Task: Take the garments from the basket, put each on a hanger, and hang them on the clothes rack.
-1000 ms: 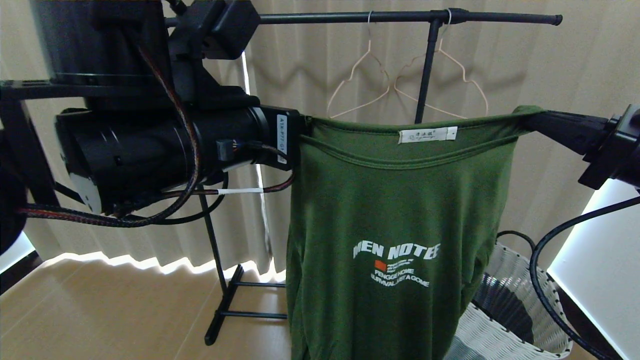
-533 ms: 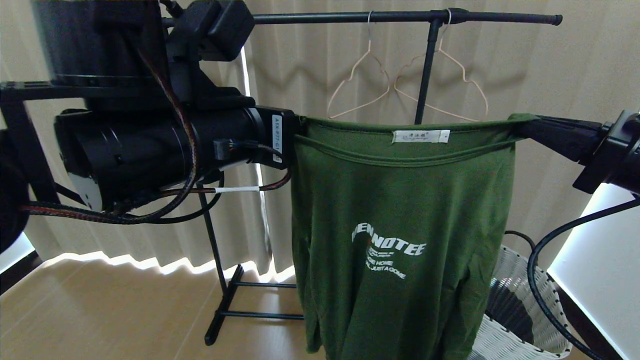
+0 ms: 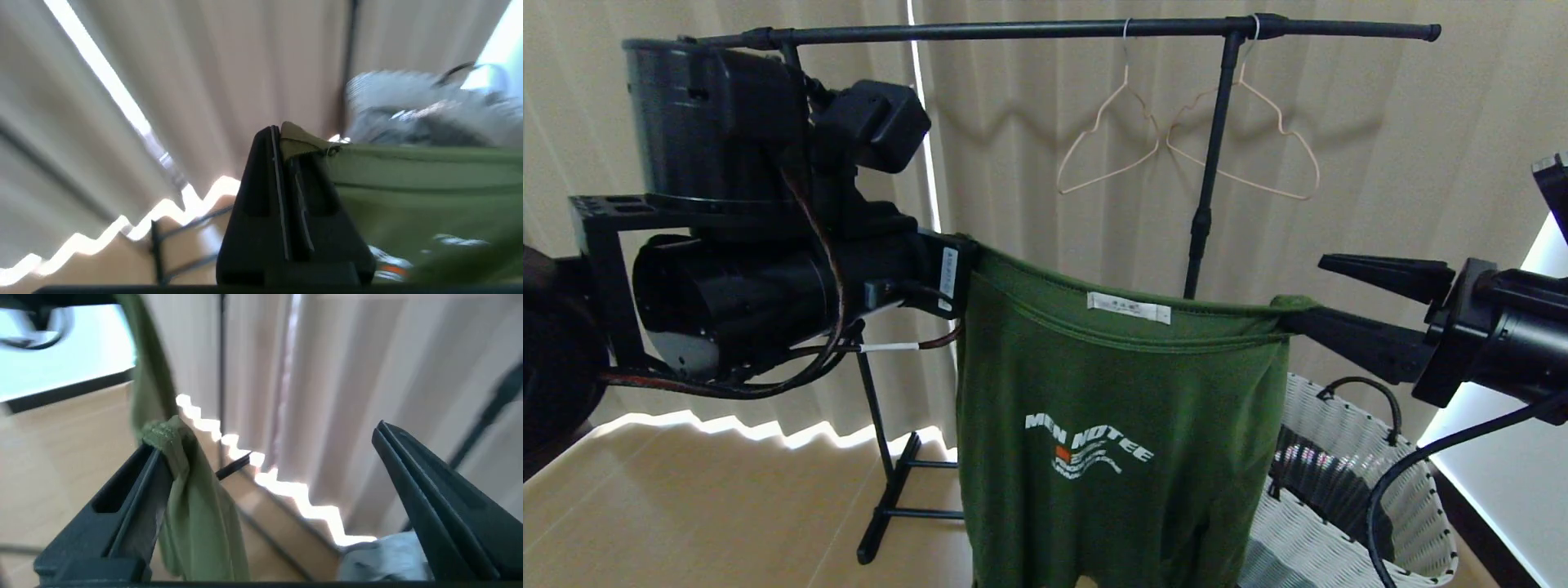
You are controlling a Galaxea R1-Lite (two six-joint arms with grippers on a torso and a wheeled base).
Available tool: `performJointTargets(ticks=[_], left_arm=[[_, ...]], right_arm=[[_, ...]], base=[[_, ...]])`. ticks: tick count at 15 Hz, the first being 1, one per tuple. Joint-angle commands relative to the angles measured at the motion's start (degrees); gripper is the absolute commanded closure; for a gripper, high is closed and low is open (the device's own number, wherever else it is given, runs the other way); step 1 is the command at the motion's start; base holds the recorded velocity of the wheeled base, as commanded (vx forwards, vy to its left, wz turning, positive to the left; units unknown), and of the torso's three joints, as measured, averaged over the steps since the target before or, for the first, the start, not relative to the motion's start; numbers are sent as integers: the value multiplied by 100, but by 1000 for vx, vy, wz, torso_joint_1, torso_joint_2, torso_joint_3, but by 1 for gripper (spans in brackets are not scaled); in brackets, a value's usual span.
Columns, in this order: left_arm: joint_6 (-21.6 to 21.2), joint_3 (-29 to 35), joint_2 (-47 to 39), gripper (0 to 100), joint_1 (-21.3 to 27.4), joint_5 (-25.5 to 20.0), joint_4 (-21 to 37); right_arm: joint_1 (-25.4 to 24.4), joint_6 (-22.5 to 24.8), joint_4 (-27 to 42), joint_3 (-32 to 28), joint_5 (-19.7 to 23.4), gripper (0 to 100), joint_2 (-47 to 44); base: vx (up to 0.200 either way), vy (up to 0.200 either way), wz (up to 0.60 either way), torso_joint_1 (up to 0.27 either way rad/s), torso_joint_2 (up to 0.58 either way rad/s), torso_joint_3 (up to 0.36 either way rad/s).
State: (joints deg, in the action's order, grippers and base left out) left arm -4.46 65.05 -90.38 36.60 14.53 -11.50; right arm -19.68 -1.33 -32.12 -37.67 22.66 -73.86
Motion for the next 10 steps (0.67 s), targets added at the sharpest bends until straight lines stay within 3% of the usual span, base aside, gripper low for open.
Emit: performJointTargets(ticks=[1, 8, 10], left_arm=[[-11, -221, -15, 100, -206, 41, -2], [-28, -555, -85, 100, -443, 41, -222], [-28, -827, 117, 100, -496, 164, -222]], right_arm=[[-159, -8, -5, 146, 19, 0, 39], [-397, 10, 13, 524, -16, 0, 276], [-221, 397, 13, 840, -113, 0, 329]], base=[[0, 0, 0, 0, 0, 0], [0, 0, 0, 0, 0, 0], [0, 0, 0, 0, 0, 0]])
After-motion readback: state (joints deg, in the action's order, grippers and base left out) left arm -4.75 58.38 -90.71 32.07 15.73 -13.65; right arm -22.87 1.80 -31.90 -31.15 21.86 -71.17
